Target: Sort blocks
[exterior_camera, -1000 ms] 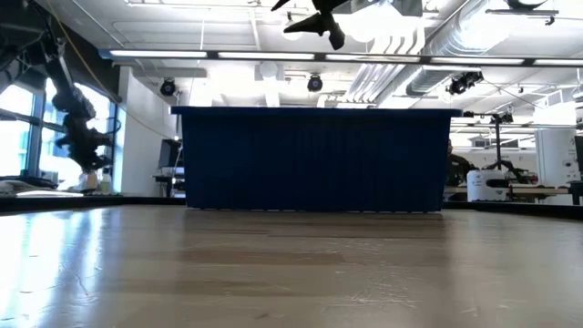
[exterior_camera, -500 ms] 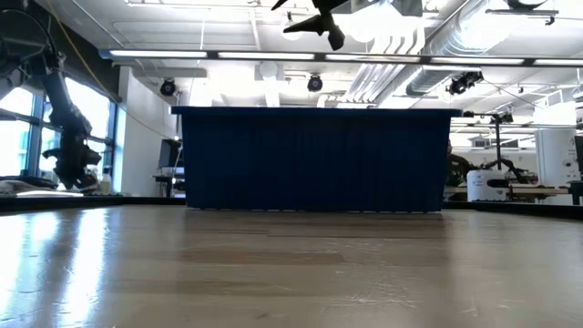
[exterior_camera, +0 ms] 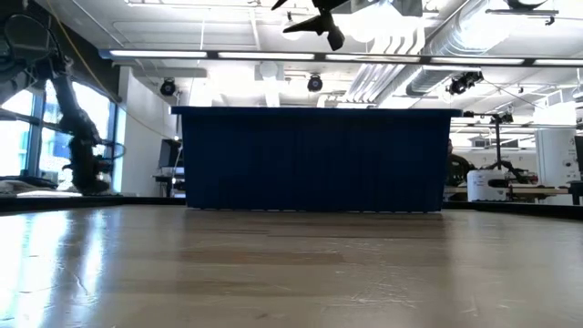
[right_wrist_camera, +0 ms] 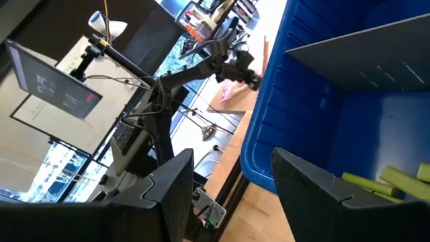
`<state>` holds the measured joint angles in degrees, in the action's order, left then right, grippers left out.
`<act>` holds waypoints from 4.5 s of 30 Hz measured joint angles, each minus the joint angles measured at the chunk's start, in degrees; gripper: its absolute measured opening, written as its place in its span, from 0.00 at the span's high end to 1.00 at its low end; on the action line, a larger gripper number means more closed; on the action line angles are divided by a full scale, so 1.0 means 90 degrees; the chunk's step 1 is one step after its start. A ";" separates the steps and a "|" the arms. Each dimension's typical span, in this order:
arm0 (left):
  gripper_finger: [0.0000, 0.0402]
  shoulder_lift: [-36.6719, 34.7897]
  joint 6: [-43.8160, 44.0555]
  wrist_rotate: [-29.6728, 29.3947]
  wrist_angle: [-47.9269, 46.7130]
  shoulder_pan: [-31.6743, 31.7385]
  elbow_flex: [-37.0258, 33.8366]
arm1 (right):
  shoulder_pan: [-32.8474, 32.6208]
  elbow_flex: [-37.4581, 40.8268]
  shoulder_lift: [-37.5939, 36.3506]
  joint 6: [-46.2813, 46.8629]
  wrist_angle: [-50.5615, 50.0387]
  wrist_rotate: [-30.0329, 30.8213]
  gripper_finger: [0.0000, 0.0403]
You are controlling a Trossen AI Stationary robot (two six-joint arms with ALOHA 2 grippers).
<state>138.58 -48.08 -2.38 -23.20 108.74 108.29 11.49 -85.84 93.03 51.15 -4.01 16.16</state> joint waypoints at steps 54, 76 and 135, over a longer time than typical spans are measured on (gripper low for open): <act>1.00 0.0392 0.1038 0.1278 -0.2438 -0.0736 0.2483 | -0.0037 0.0000 0.0000 0.0146 -0.0005 0.0048 0.54; 1.00 0.1066 0.1472 -0.0021 -0.2655 -0.0258 0.2841 | -0.0085 0.0000 0.0000 0.0146 -0.0002 0.0233 0.54; 1.00 0.0750 -0.1040 -0.0847 -0.2200 -0.0130 0.2934 | -0.0066 0.0000 0.0000 0.0433 0.0042 0.1194 0.54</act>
<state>145.34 -57.44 -10.00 -43.00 107.57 134.69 10.90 -85.84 93.03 55.05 -3.63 26.91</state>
